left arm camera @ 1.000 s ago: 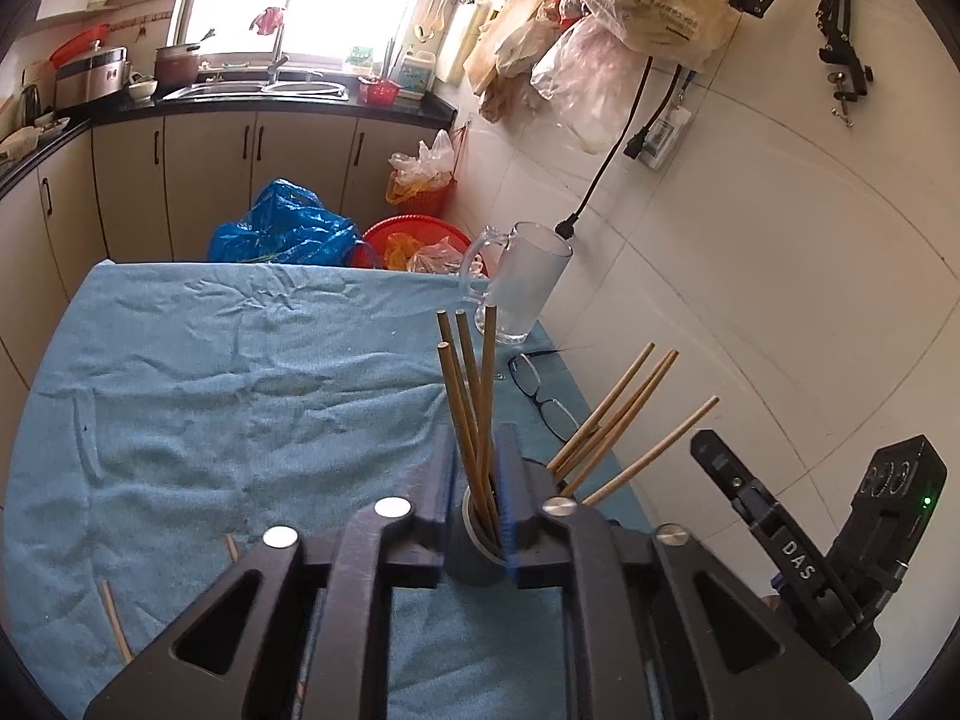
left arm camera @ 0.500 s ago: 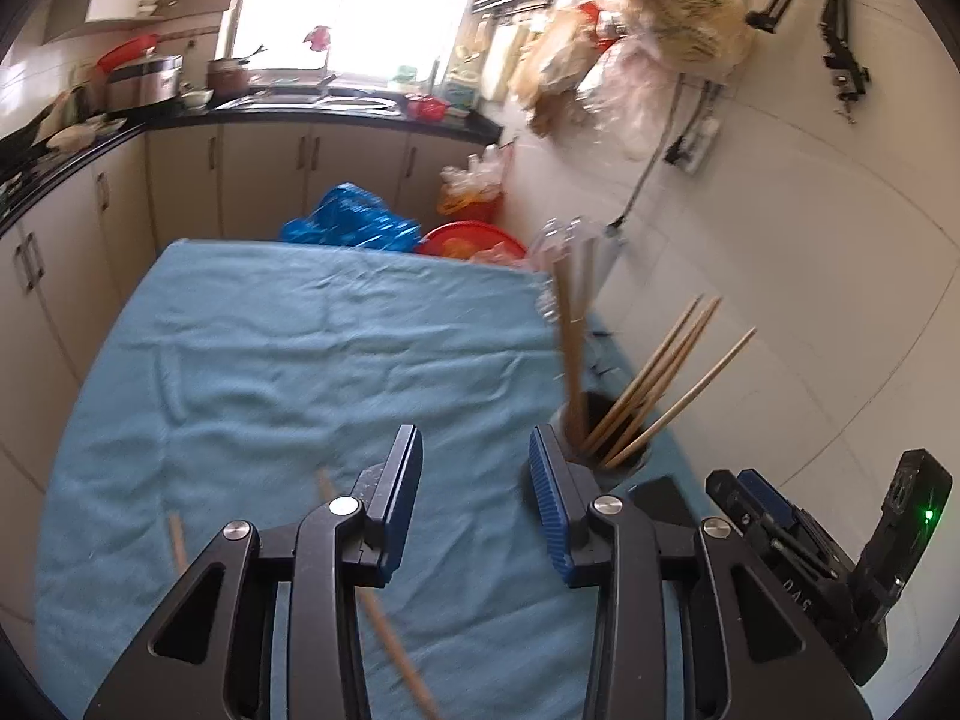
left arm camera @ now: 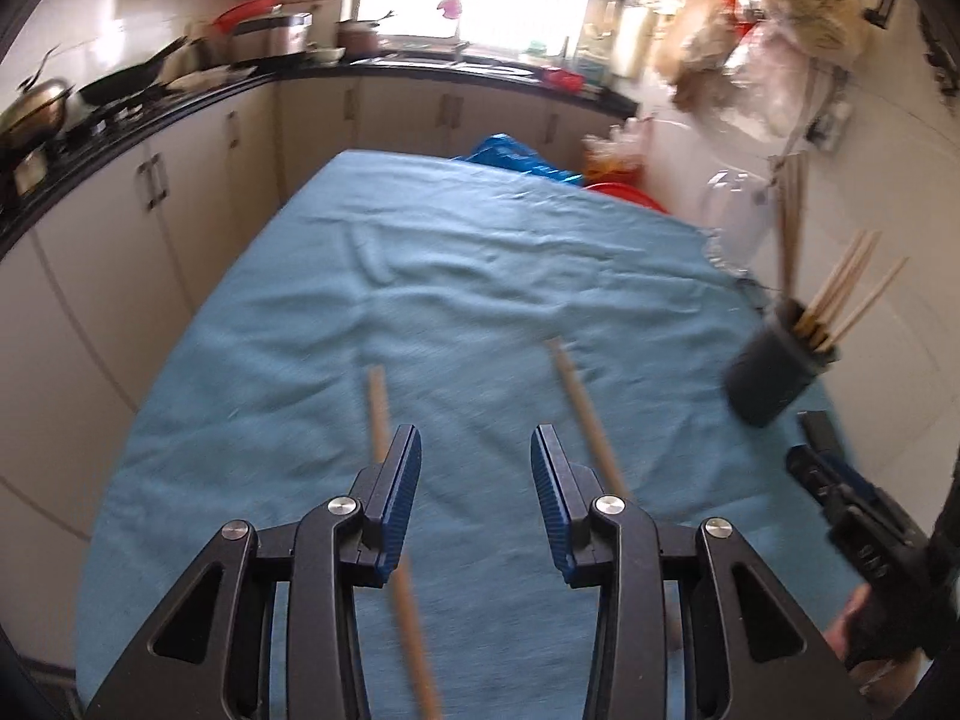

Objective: Organize utensils
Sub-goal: 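Move both open tools back over the last chopsticks on the towel, then close the left tool on a chopstick while the right tool grasps the other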

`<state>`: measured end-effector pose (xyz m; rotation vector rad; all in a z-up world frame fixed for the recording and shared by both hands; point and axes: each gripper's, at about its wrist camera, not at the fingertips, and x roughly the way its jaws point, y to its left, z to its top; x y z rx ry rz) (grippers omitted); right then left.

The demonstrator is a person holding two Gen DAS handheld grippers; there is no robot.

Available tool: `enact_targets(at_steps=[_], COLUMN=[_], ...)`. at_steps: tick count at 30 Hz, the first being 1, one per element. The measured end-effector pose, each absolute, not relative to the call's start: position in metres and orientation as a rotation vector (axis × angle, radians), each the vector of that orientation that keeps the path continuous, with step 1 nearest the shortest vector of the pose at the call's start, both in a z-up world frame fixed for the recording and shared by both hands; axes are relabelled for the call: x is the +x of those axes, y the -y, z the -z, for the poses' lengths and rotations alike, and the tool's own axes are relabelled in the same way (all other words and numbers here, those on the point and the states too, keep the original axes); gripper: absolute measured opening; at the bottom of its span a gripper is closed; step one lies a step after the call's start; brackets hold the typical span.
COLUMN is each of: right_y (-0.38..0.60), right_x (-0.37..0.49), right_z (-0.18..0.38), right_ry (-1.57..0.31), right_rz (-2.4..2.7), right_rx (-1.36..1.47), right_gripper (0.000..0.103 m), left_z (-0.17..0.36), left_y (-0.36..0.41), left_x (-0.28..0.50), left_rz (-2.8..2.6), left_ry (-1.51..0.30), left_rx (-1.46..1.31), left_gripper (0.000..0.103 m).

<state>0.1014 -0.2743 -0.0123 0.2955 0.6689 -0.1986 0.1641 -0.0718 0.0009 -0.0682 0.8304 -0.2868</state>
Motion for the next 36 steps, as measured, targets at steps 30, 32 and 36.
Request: enact_targets(at_steps=[30, 32, 36], right_y=[0.227, 0.214, 0.194], right_x=[0.176, 0.196, 0.230], right_z=[0.028, 0.029, 0.038], right_ry=[-0.882, -0.922, -0.999], right_rz=[-0.031, -0.066, -0.087], right_rx=[0.309, 0.288, 0.221], right_gripper=[0.062, 0.060, 0.040], left_z=[0.052, 0.053, 0.054], left_y=[0.008, 0.008, 0.007], left_x=[0.184, 0.185, 0.185], left_rz=[0.196, 0.199, 0.205], left_ry=[-0.851, -0.857, -0.864], left_rx=[-0.220, -0.227, -0.239], left_gripper=[0.044, 0.044, 0.044])
